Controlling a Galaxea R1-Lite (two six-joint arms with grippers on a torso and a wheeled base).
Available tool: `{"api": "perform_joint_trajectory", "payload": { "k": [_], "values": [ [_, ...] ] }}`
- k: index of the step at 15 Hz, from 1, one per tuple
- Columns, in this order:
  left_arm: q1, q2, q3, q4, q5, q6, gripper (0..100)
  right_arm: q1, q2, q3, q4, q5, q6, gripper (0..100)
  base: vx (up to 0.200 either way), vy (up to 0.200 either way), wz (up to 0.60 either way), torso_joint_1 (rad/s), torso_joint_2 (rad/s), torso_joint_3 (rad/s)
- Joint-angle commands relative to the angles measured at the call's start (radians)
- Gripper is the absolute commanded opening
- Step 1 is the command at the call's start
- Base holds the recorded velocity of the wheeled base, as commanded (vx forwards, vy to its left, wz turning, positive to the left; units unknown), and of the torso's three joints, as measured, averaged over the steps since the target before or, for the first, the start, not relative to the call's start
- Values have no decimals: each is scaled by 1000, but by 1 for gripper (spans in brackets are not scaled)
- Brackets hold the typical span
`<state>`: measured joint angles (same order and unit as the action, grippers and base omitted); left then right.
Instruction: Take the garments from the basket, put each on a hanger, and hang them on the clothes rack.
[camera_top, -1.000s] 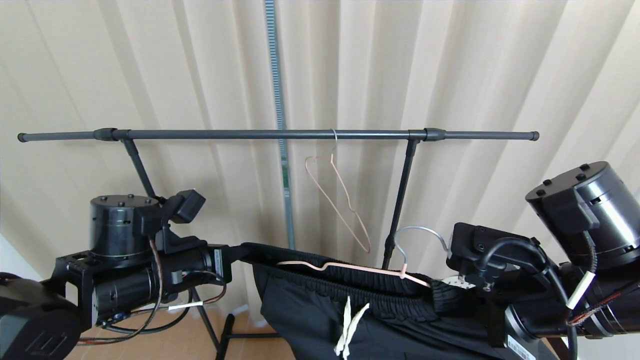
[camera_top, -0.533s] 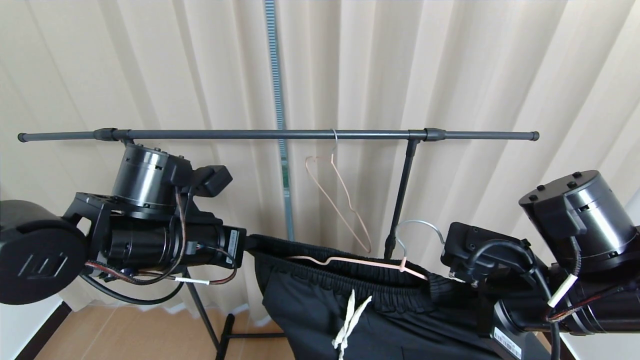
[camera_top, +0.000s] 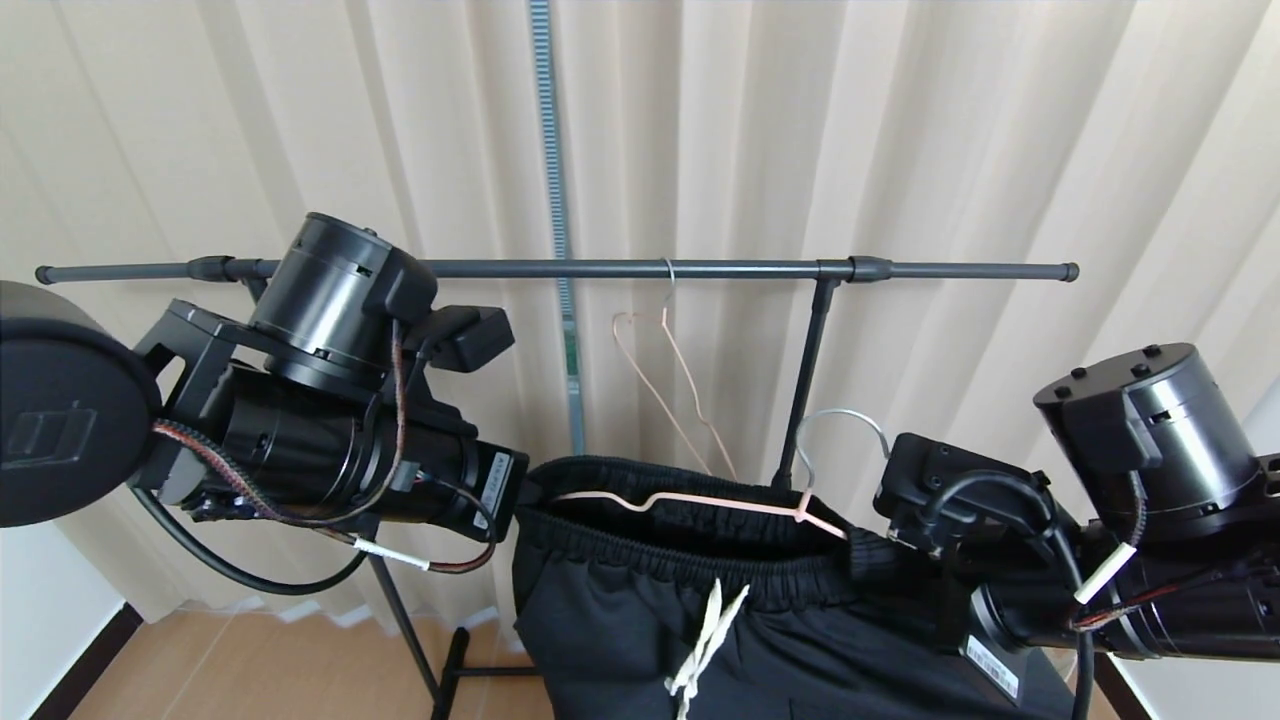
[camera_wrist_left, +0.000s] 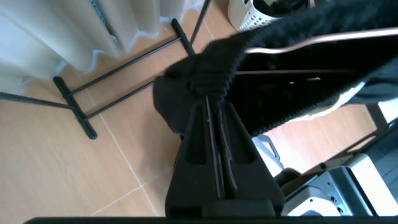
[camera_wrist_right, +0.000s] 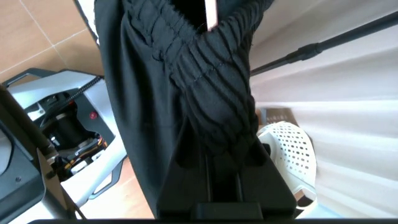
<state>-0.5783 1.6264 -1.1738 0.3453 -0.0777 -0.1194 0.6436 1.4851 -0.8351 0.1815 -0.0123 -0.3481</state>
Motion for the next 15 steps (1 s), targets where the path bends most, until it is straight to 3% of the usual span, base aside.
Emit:
{"api": "perform_joint_trajectory", "payload": {
  "k": [1,7,11,15],
  "values": [
    [-41,0,-27,7,4,0,0,1,12,10,-8,2,0,0,0,0,0,0,0,0],
    [-95,1,-53,11,27,-2,0,5,46,19,-10,3,1,0,0,0,0,0,0,0],
    [-71,3,-69,9,27,0,0,21,50,77,-54,-3,-11,0,0,0,0,0,0,0],
    [-25,-2,-109,26,27,0,0,21,47,110,-65,-41,-78,0,0,0,0,0,0,0]
  ]
}}
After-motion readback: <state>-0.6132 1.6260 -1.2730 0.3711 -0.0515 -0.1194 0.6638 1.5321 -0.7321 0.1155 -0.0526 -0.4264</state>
